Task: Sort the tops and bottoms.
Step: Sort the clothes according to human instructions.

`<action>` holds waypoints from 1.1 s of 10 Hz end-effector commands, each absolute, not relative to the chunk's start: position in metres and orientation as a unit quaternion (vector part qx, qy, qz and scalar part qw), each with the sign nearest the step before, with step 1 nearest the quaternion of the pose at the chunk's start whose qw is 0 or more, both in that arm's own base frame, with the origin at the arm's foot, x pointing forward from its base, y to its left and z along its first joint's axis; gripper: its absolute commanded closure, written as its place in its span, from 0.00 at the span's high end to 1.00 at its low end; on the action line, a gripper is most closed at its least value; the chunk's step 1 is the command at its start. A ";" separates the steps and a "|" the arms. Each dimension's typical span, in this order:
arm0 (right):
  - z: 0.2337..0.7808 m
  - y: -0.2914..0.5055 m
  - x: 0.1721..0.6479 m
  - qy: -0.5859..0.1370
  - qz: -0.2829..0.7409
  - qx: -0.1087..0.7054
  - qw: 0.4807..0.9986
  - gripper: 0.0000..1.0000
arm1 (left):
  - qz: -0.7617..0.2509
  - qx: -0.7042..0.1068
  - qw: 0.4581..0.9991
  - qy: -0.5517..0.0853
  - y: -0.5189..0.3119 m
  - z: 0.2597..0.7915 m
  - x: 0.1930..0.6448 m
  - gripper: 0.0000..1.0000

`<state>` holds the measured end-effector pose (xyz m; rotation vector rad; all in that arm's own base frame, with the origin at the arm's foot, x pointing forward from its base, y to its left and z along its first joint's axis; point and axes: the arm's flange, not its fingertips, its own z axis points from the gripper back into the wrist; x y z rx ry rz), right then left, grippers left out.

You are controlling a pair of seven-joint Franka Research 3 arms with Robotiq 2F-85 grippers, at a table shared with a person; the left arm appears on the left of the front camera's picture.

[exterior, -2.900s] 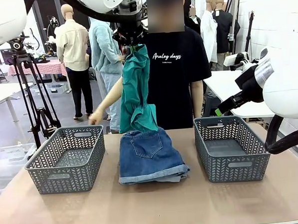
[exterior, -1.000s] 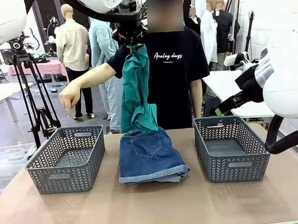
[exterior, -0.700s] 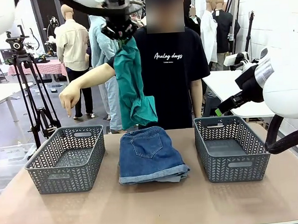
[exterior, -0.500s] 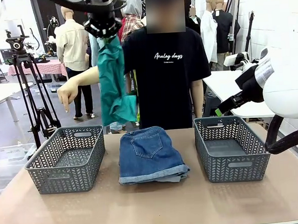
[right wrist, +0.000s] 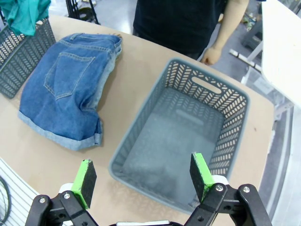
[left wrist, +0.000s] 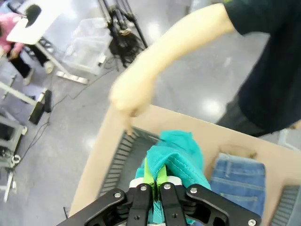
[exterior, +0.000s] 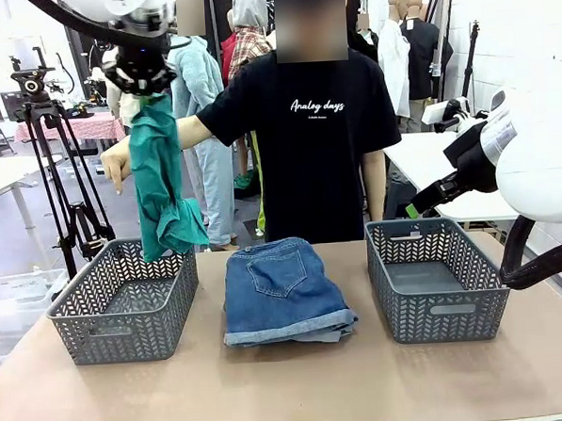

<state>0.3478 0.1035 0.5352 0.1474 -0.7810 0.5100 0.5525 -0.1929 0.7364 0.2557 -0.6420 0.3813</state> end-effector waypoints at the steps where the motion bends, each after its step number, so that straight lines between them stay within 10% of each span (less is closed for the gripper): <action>1: 0.534 0.103 0.349 -0.376 0.248 0.075 0.890 1.00 | 0.231 0.154 0.907 -0.316 -0.165 0.737 0.532 0.00; 11: 0.534 0.103 0.349 -0.376 0.248 0.075 0.890 1.00 | 0.276 0.112 0.920 -0.256 -0.154 0.693 0.508 0.00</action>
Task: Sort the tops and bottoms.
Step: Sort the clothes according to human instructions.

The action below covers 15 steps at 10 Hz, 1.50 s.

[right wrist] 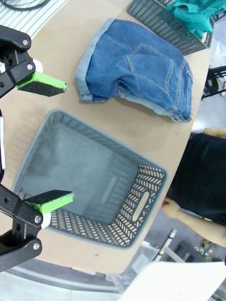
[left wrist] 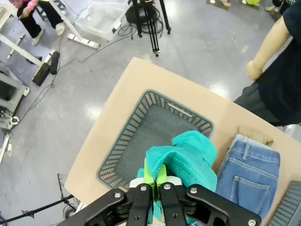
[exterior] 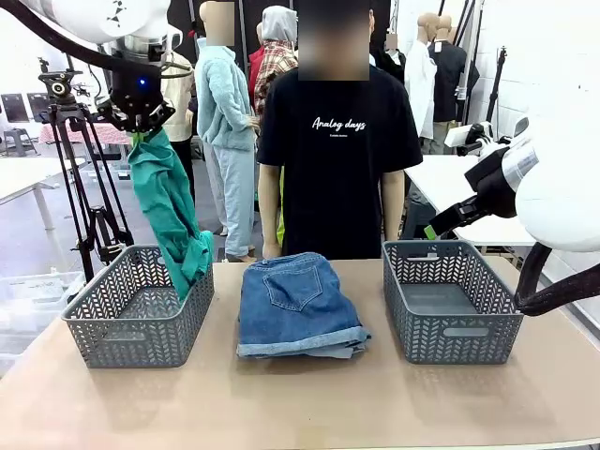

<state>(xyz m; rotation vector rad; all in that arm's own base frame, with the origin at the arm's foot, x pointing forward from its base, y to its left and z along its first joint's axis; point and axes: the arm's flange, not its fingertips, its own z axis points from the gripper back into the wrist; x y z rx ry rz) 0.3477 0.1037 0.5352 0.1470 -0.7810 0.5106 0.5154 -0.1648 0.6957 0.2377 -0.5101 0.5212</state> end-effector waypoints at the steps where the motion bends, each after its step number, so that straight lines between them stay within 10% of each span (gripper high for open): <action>1: 0.534 0.103 0.349 -0.376 0.248 0.075 0.890 1.00 | 0.287 0.135 0.915 -0.251 -0.147 0.682 0.510 0.00; 15: 0.534 0.103 0.349 -0.376 0.248 0.075 0.890 1.00 | 0.300 0.085 0.946 -0.090 -0.110 0.457 0.505 0.11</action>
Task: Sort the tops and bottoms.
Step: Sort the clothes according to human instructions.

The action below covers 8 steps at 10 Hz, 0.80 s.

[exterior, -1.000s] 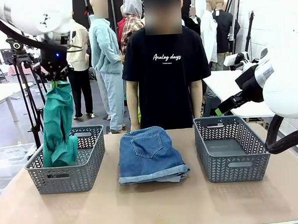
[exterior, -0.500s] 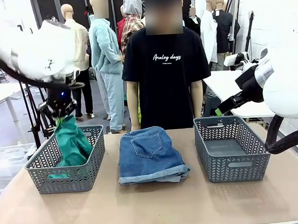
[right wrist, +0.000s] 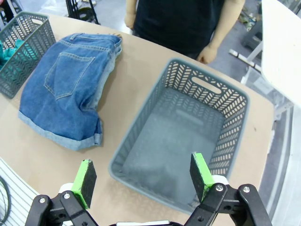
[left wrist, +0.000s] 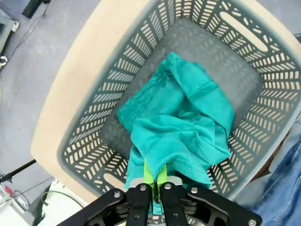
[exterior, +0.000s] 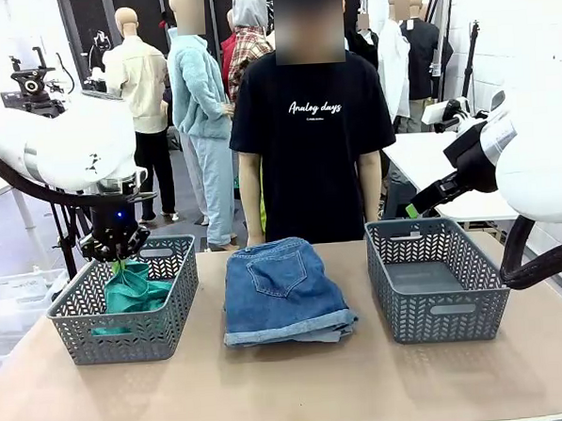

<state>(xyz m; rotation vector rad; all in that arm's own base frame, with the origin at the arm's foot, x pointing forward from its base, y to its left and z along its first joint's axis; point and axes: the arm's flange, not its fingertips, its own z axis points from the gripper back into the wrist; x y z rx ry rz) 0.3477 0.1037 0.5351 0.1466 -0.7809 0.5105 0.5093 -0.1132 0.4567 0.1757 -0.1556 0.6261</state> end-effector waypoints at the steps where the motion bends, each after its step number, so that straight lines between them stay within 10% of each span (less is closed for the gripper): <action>1: 0.534 0.103 0.349 -0.376 0.248 0.075 0.890 1.00 | 0.297 0.079 0.945 -0.111 -0.109 0.457 0.508 0.31; 4: 0.534 0.103 0.349 -0.376 0.248 0.075 0.890 1.00 | 0.317 0.087 0.938 -0.111 -0.104 0.466 0.511 0.91; 8: 0.534 0.103 0.349 -0.376 0.248 0.075 0.890 1.00 | 0.301 0.078 0.945 -0.104 -0.112 0.462 0.514 0.91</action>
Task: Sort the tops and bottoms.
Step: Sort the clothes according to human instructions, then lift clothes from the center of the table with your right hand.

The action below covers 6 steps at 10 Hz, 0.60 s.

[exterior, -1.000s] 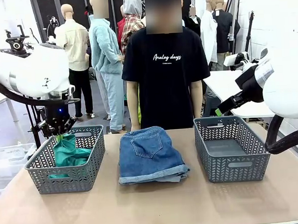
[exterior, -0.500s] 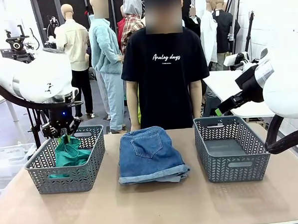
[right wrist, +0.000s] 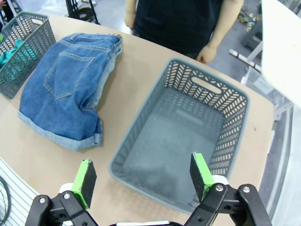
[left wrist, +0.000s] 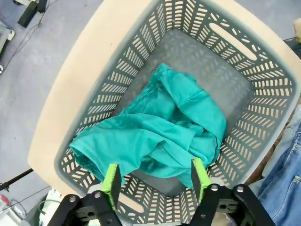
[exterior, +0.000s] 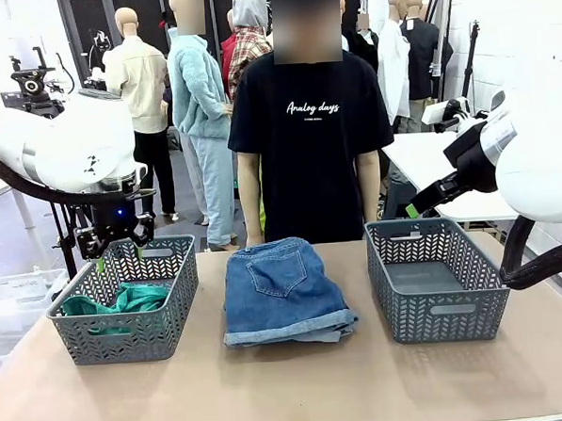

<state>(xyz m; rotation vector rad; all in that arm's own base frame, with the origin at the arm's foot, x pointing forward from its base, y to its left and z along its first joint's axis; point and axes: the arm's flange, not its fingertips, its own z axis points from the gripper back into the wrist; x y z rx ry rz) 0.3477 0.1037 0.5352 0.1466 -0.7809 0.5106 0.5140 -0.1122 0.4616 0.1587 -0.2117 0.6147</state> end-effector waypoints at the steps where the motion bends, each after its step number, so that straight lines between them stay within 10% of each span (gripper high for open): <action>1: 0.534 0.103 0.349 -0.376 0.248 0.075 0.890 1.00 | 0.301 0.078 0.945 -0.104 -0.112 0.462 0.514 0.91; 6: 0.534 0.103 0.349 -0.376 0.248 0.075 0.890 1.00 | 0.301 0.078 0.945 -0.104 -0.112 0.462 0.514 0.91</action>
